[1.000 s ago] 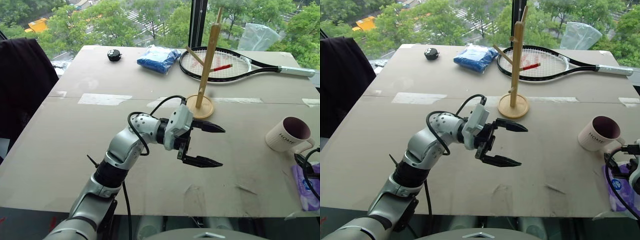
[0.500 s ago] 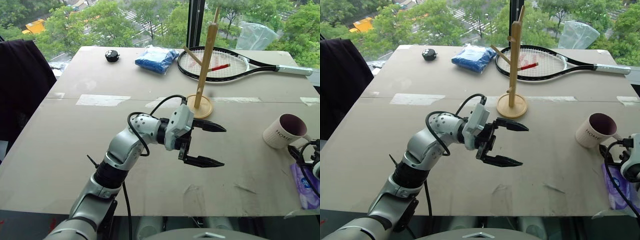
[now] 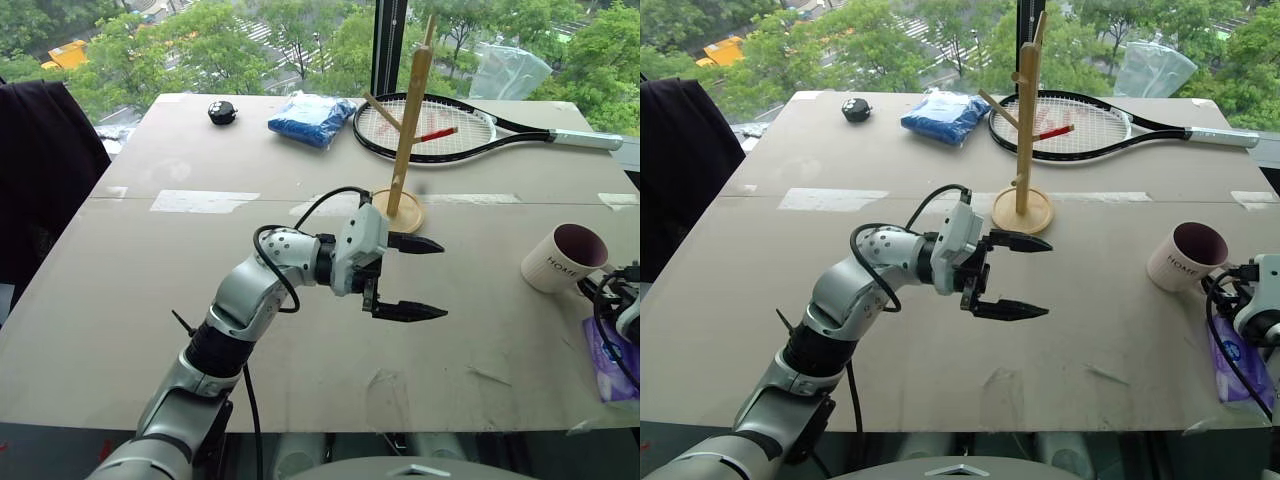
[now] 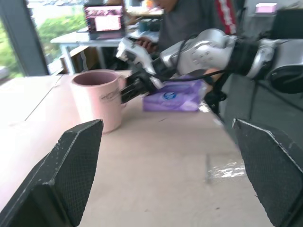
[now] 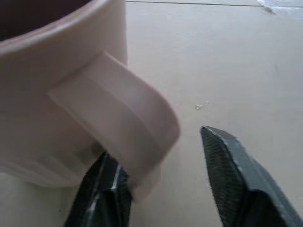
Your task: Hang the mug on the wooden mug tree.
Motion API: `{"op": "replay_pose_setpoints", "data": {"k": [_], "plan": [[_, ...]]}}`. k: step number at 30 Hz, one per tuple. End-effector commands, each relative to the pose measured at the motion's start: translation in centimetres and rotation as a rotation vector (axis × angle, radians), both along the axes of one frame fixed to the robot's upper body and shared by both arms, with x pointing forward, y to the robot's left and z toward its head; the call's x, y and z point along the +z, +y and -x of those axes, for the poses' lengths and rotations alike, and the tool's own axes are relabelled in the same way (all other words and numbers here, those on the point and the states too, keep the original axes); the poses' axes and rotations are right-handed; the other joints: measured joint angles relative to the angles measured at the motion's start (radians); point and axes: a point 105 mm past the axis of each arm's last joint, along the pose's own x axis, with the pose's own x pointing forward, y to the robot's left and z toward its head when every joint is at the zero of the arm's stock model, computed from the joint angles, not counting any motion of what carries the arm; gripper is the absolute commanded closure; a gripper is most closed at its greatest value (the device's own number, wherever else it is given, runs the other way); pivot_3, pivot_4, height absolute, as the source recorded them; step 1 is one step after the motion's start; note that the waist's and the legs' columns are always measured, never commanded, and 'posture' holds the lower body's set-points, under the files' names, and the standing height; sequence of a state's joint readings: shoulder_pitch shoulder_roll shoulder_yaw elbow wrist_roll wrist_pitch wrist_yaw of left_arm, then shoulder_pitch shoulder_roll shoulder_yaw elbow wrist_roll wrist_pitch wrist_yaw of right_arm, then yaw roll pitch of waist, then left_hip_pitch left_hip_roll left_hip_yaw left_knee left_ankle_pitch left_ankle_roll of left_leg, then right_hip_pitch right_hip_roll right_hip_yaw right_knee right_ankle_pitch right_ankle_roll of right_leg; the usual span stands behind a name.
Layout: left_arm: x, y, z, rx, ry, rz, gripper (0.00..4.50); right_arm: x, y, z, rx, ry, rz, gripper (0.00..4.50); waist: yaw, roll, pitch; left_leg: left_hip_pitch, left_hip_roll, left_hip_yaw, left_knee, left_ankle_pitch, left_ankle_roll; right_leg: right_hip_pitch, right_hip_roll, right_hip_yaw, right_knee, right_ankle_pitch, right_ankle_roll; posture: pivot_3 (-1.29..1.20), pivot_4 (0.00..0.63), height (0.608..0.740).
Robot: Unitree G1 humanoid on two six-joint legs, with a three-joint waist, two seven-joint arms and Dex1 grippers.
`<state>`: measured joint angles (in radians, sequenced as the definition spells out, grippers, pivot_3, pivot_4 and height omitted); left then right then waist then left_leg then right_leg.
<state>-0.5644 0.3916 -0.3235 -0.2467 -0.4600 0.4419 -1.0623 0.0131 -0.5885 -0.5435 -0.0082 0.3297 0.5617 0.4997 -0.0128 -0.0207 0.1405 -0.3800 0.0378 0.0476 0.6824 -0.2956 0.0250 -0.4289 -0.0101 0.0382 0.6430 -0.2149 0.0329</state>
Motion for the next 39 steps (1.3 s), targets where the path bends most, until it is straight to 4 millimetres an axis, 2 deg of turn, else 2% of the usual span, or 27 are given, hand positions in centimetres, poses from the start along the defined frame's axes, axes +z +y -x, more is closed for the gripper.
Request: {"op": "replay_pose_setpoints", "data": {"k": [1,2,8,11,14,16,19,24,28,34,39], "plan": [[0.2,-0.2,-0.8,0.07,-0.029,-0.017,0.0,1.2,-0.3,-0.5,0.022,-0.031,0.04,4.26,0.0,0.0,0.0,0.0,0.0,0.0,0.0,0.0,0.0,0.0,0.0,0.0,0.0,0.0,0.0,0.0,0.15,0.731],[0.0,-0.2,-1.0,0.087,-0.031,-0.026,0.0,1.1,-0.2,-0.5,0.026,-0.03,0.041,4.41,0.0,0.0,0.0,0.0,0.0,0.0,0.0,0.0,0.0,0.0,0.0,0.0,0.0,0.0,0.0,0.0,0.15,0.731],[-0.7,-0.4,-1.8,0.148,-0.04,-0.055,0.0,1.2,0.0,-0.7,0.043,-0.029,0.047,4.41,0.001,0.0,0.0,0.0,0.0,0.0,0.0,0.0,0.0,0.0,0.0,0.0,0.0,0.0,0.0,0.0,0.15,0.731],[-0.8,-0.4,-1.8,0.153,-0.041,-0.056,0.0,1.7,0.2,-0.7,0.053,-0.038,0.053,4.41,0.001,0.0,0.0,0.0,0.0,0.0,0.0,0.0,0.0,0.0,0.0,0.0,0.0,0.0,0.0,0.0,0.15,0.731],[-0.9,-0.3,-2.0,0.169,-0.043,-0.049,0.0,3.1,1.0,-1.2,0.102,-0.059,0.082,4.41,0.001,0.0,0.0,0.0,0.0,0.0,0.0,0.0,0.0,0.0,0.0,0.0,0.0,0.0,0.0,0.0,0.15,0.731],[-0.9,-0.1,-2.3,0.194,-0.053,-0.037,0.0,4.4,2.2,-1.8,0.157,-0.077,0.098,4.41,-0.002,0.002,0.001,0.0,0.0,0.0,0.0,0.0,0.0,0.0,0.0,0.001,0.0,0.0,0.0,0.0,0.15,0.731],[-0.9,0.4,-2.9,0.265,-0.051,0.016,0.0,6.9,5.3,-3.1,0.291,-0.111,0.131,4.41,-0.007,0.003,0.002,0.001,0.0,0.001,0.0,0.0,0.0,0.0,0.001,0.003,0.0,0.001,0.0,0.0,0.15,0.731],[-0.3,1.9,-3.7,0.399,-0.024,0.215,0.0,10.3,10.6,-5.1,0.516,-0.123,0.186,4.41,-0.003,0.003,0.002,0.0,0.0,-0.001,0.0,0.0,0.0,-0.001,0.002,0.001,0.0,0.001,0.001,0.0,0.15,0.731],[0.5,3.4,-3.6,0.506,0.023,0.403,0.0,13.4,13.2,-6.8,0.696,-0.167,0.319,4.41,0.004,0.003,0.003,-0.002,0.0,-0.001,0.0,0.0,0.0,-0.002,0.001,0.001,-0.001,0.001,0.001,0.0,0.15,0.731],[1.9,5.0,-2.6,0.678,0.001,0.59,0.0,17.1,14.6,-9.8,0.907,-0.181,0.505,4.41,0.007,0.002,0.006,-0.003,0.0,0.001,0.001,-0.003,0.004,-0.002,-0.002,0.002,-0.002,0.001,0.002,0.0,0.15,0.731],[2.9,5.6,-2.0,0.757,-0.036,0.661,0.0,18.6,15.9,-11.5,1.025,-0.169,0.584,4.41,0.002,0.002,0.007,-0.003,0.0,0.001,0.001,-0.003,0.005,-0.003,-0.003,0.002,-0.002,0.001,0.002,0.0,0.15,0.731]]}}
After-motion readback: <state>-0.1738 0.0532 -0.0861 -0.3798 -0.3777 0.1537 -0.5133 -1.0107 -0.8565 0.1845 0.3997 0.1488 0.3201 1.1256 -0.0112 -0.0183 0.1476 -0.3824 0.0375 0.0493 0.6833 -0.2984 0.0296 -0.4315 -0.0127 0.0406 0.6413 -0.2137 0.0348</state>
